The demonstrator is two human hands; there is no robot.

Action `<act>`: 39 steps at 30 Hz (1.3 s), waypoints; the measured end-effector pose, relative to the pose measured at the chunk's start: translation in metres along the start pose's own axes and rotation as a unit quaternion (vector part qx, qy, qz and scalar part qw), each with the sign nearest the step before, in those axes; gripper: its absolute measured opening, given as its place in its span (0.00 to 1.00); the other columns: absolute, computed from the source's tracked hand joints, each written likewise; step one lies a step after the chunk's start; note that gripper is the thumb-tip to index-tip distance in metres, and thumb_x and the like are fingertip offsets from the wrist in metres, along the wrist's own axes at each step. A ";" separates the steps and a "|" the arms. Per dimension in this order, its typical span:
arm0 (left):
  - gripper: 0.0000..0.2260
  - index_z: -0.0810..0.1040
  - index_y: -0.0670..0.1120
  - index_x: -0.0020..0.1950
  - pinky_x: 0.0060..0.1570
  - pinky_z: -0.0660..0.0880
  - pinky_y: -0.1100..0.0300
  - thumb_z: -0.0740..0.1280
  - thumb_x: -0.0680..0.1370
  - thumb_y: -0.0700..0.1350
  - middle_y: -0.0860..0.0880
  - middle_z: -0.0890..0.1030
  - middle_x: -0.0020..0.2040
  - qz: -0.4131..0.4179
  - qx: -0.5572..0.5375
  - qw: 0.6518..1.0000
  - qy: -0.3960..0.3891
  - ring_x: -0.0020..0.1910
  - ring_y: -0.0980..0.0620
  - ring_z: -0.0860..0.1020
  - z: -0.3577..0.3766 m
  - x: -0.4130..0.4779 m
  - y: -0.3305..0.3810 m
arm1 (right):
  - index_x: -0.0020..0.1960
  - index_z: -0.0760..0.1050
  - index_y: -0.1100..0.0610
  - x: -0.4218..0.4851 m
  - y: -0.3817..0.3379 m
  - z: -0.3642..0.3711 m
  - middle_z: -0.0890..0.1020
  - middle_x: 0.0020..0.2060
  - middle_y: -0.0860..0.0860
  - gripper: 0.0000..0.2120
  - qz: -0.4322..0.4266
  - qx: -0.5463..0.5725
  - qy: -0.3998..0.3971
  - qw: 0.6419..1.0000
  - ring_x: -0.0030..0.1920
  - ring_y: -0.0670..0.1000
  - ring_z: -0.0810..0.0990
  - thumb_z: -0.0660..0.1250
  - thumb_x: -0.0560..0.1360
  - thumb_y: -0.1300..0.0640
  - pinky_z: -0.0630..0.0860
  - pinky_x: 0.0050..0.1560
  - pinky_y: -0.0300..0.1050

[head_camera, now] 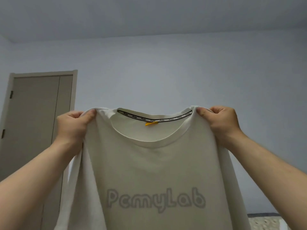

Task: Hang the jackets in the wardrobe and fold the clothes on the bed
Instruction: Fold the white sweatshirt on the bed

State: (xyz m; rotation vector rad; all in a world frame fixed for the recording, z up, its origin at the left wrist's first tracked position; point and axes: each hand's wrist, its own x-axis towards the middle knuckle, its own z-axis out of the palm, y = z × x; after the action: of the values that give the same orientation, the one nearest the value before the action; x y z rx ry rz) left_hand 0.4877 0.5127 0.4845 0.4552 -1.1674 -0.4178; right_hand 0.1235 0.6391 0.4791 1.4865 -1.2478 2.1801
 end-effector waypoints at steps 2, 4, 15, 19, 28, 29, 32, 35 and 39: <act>0.12 0.81 0.47 0.36 0.30 0.73 0.64 0.77 0.71 0.53 0.52 0.79 0.33 0.024 -0.029 0.999 0.031 0.28 0.58 0.75 0.007 0.008 0.025 | 0.33 0.64 0.65 0.006 -0.025 -0.002 0.63 0.30 0.51 0.30 -0.032 0.016 0.019 0.999 0.31 0.49 0.61 0.76 0.69 0.43 0.59 0.33 0.46; 0.13 0.81 0.48 0.35 0.32 0.72 0.63 0.78 0.69 0.55 0.51 0.78 0.34 0.052 -0.052 0.996 0.056 0.30 0.57 0.73 0.013 0.014 0.050 | 0.31 0.64 0.63 0.014 -0.049 -0.005 0.63 0.30 0.51 0.28 -0.060 0.034 0.032 0.997 0.31 0.49 0.61 0.75 0.69 0.43 0.59 0.32 0.45; 0.22 0.77 0.36 0.37 0.28 0.62 0.59 0.71 0.74 0.56 0.47 0.70 0.33 0.191 0.129 0.970 0.073 0.32 0.50 0.66 -0.004 0.027 0.060 | 0.36 0.78 0.65 0.032 -0.072 -0.039 0.73 0.28 0.50 0.24 -0.120 -0.033 0.051 0.991 0.26 0.45 0.66 0.76 0.70 0.43 0.64 0.24 0.37; 0.24 0.75 0.35 0.34 0.33 0.64 0.56 0.70 0.72 0.57 0.47 0.68 0.30 0.124 0.179 0.976 0.004 0.31 0.50 0.65 -0.004 0.000 -0.018 | 0.38 0.80 0.64 0.002 -0.006 -0.028 0.77 0.29 0.51 0.23 -0.041 -0.103 -0.009 0.994 0.29 0.48 0.71 0.75 0.70 0.43 0.69 0.32 0.41; 0.20 0.75 0.46 0.30 0.33 0.71 0.55 0.68 0.77 0.56 0.51 0.76 0.27 0.007 0.387 0.909 -0.156 0.30 0.52 0.75 -0.044 -0.163 -0.221 | 0.31 0.75 0.63 -0.154 0.209 -0.016 0.71 0.23 0.50 0.23 0.149 -0.266 -0.121 0.945 0.29 0.50 0.69 0.73 0.72 0.45 0.67 0.32 0.46; 0.20 0.75 0.46 0.31 0.33 0.72 0.55 0.67 0.78 0.57 0.52 0.76 0.27 0.000 0.418 0.890 -0.182 0.30 0.53 0.75 -0.053 -0.183 -0.242 | 0.31 0.74 0.63 -0.175 0.232 -0.016 0.72 0.23 0.52 0.23 0.171 -0.276 -0.129 0.937 0.29 0.51 0.70 0.72 0.72 0.44 0.67 0.32 0.46; 0.22 0.71 0.48 0.29 0.30 0.69 0.58 0.65 0.79 0.58 0.53 0.74 0.26 -0.036 0.492 0.833 -0.251 0.29 0.54 0.73 -0.077 -0.234 -0.297 | 0.32 0.76 0.60 -0.235 0.293 -0.014 0.76 0.26 0.54 0.21 0.231 -0.294 -0.171 0.912 0.30 0.51 0.73 0.71 0.72 0.44 0.71 0.34 0.47; 0.22 0.67 0.49 0.28 0.27 0.62 0.59 0.65 0.79 0.57 0.55 0.72 0.25 -0.075 0.534 0.788 -0.298 0.29 0.56 0.70 -0.096 -0.273 -0.346 | 0.30 0.73 0.60 -0.287 0.341 -0.006 0.76 0.24 0.52 0.21 0.265 -0.326 -0.207 0.883 0.29 0.51 0.74 0.72 0.73 0.46 0.69 0.32 0.46; 0.22 0.72 0.50 0.30 0.30 0.66 0.59 0.60 0.80 0.61 0.56 0.75 0.28 -0.143 0.552 0.745 -0.346 0.32 0.54 0.75 -0.116 -0.307 -0.413 | 0.30 0.72 0.58 -0.340 0.395 0.010 0.76 0.24 0.49 0.22 0.322 -0.344 -0.242 0.848 0.28 0.48 0.74 0.71 0.73 0.43 0.68 0.31 0.46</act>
State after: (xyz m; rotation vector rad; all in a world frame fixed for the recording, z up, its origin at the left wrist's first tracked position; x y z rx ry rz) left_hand 0.4616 0.3461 -0.0157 1.6393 -2.0476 -0.0838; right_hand 0.0524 0.4794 -0.0115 1.4295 -2.6564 1.3076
